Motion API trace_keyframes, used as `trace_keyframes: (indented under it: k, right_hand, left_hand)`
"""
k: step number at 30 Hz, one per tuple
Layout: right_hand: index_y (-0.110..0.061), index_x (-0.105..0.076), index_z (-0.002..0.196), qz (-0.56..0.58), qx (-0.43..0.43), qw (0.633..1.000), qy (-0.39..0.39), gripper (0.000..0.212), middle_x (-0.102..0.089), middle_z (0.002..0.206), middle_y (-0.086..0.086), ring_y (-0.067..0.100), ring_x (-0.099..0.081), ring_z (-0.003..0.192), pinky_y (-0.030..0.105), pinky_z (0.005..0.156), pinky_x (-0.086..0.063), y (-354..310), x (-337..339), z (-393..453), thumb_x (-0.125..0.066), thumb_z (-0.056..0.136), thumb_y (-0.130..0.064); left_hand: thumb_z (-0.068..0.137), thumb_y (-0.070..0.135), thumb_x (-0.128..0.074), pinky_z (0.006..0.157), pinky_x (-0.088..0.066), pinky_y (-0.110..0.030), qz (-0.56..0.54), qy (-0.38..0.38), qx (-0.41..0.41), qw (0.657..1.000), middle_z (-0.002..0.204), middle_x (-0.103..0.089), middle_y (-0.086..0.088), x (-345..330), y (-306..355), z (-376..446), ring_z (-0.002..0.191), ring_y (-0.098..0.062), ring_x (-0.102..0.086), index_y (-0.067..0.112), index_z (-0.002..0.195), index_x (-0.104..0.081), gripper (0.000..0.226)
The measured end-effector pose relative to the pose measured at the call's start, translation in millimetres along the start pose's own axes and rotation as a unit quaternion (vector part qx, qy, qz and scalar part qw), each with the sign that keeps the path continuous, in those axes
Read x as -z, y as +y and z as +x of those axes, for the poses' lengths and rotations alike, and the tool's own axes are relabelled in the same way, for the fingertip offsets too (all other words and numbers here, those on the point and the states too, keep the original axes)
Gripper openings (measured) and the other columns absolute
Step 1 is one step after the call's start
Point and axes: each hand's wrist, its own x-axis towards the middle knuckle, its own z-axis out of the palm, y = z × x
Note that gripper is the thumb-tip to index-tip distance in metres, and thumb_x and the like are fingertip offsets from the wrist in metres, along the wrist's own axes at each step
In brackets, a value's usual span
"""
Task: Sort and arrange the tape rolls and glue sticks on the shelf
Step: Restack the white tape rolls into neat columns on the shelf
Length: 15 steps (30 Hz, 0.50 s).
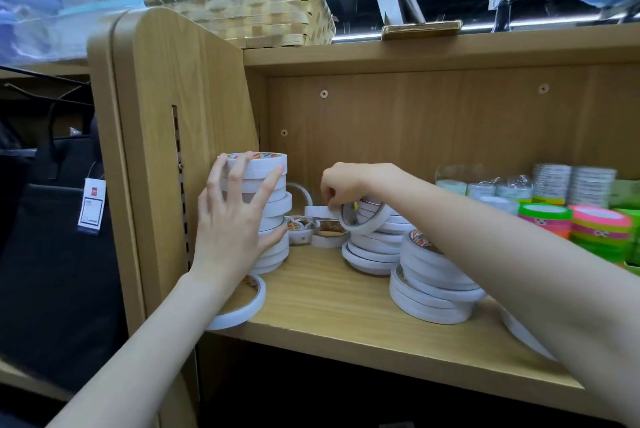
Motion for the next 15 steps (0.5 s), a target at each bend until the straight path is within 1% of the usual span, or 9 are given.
trace_keyframes:
  k: [2, 4, 5, 7, 9, 11, 13, 14, 15]
  right_hand:
    - [-0.015, -0.063, 0.085, -0.009, -0.014, 1.0, -0.016, 0.003, -0.062, 0.087, 0.007, 0.027, -0.063, 0.082, 0.035, 0.065, -0.052, -1, 0, -2, -0.064, 0.083, -0.018]
    - [-0.009, -0.064, 0.089, -0.031, -0.04, 0.998, -0.035, 0.011, -0.062, 0.08, 0.006, 0.022, -0.06, 0.068, 0.027, 0.054, -0.046, -7, -2, 2, -0.066, 0.082, -0.017]
    - [-0.008, -0.063, 0.089, -0.04, -0.054, 0.997, -0.045, 0.012, -0.063, 0.077, 0.005, 0.019, -0.057, 0.061, 0.024, 0.051, -0.044, -11, -2, 4, -0.067, 0.081, -0.016]
    - [-0.007, -0.06, 0.087, -0.055, -0.076, 0.993, -0.072, 0.013, -0.067, 0.078, 0.005, 0.016, -0.058, 0.056, 0.023, 0.052, -0.045, -18, -4, 7, -0.068, 0.08, -0.015]
    - [-0.008, -0.058, 0.079, -0.073, -0.088, 0.99, -0.078, 0.014, -0.066, 0.073, 0.004, 0.017, -0.059, 0.054, 0.024, 0.054, -0.046, -24, -8, 9, -0.069, 0.079, -0.015]
    - [-0.013, -0.052, 0.067, -0.107, -0.069, 0.991, -0.04, 0.023, -0.058, 0.068, 0.001, 0.021, -0.059, 0.06, 0.028, 0.059, -0.048, -24, -13, 9, -0.074, 0.074, -0.018]
    - [-0.014, -0.055, 0.065, -0.069, -0.047, 0.996, -0.017, 0.02, -0.062, 0.069, 0.002, 0.024, -0.063, 0.067, 0.032, 0.062, -0.053, -17, -12, 7, -0.073, 0.073, -0.021]
    - [-0.015, -0.058, 0.065, -0.033, -0.033, 0.999, -0.014, 0.018, -0.064, 0.069, 0.001, 0.023, -0.065, 0.068, 0.032, 0.06, -0.054, -12, -10, 3, -0.071, 0.075, -0.024]
    - [-0.015, -0.06, 0.066, -0.016, -0.016, 1.0, -0.009, 0.021, -0.064, 0.068, 0.0, 0.021, -0.063, 0.067, 0.031, 0.057, -0.051, -8, -8, -3, -0.069, 0.078, -0.03]
  left_hand:
    - [0.067, 0.048, -0.071, 0.081, -0.046, -0.052, 0.0, 0.001, -0.003, 1.0, 0.14, -0.027, -0.015, 0, -1, 0, 0.129, -0.042, -0.027, 0.027, 0.138, -0.039, 0.081]
    - [0.067, 0.048, -0.072, 0.083, -0.046, -0.053, -0.001, 0.0, -0.003, 1.0, 0.141, -0.026, -0.014, 0, -1, 0, 0.13, -0.042, -0.027, 0.027, 0.138, -0.038, 0.082]
    - [0.067, 0.048, -0.073, 0.084, -0.045, -0.053, -0.002, -0.001, -0.002, 1.0, 0.141, -0.026, -0.014, 0, 0, -1, 0.13, -0.042, -0.028, 0.027, 0.138, -0.038, 0.082]
    - [0.066, 0.048, -0.073, 0.084, -0.045, -0.052, -0.001, -0.003, 0.001, 1.0, 0.141, -0.026, -0.014, 1, 0, 0, 0.13, -0.043, -0.029, 0.027, 0.137, -0.039, 0.082]
    - [0.066, 0.048, -0.073, 0.084, -0.046, -0.051, 0.001, -0.004, 0.001, 1.0, 0.141, -0.026, -0.013, 2, 0, 0, 0.13, -0.043, -0.03, 0.027, 0.137, -0.039, 0.082]
    - [0.066, 0.048, -0.073, 0.083, -0.046, -0.05, 0.0, -0.004, 0.0, 1.0, 0.141, -0.026, -0.013, 2, 1, 0, 0.13, -0.043, -0.03, 0.027, 0.137, -0.04, 0.081]
    - [0.066, 0.048, -0.074, 0.084, -0.046, -0.051, 0.0, -0.003, 0.002, 1.0, 0.141, -0.026, -0.013, 1, 1, 0, 0.13, -0.043, -0.03, 0.027, 0.137, -0.04, 0.081]
    - [0.066, 0.048, -0.074, 0.084, -0.046, -0.05, 0.0, -0.002, 0.003, 1.0, 0.141, -0.026, -0.013, 1, 1, -1, 0.13, -0.043, -0.03, 0.027, 0.137, -0.04, 0.081]
    - [0.066, 0.048, -0.074, 0.083, -0.046, -0.05, 0.001, -0.001, 0.003, 1.0, 0.141, -0.026, -0.013, 0, 1, -1, 0.13, -0.042, -0.03, 0.027, 0.137, -0.04, 0.081]
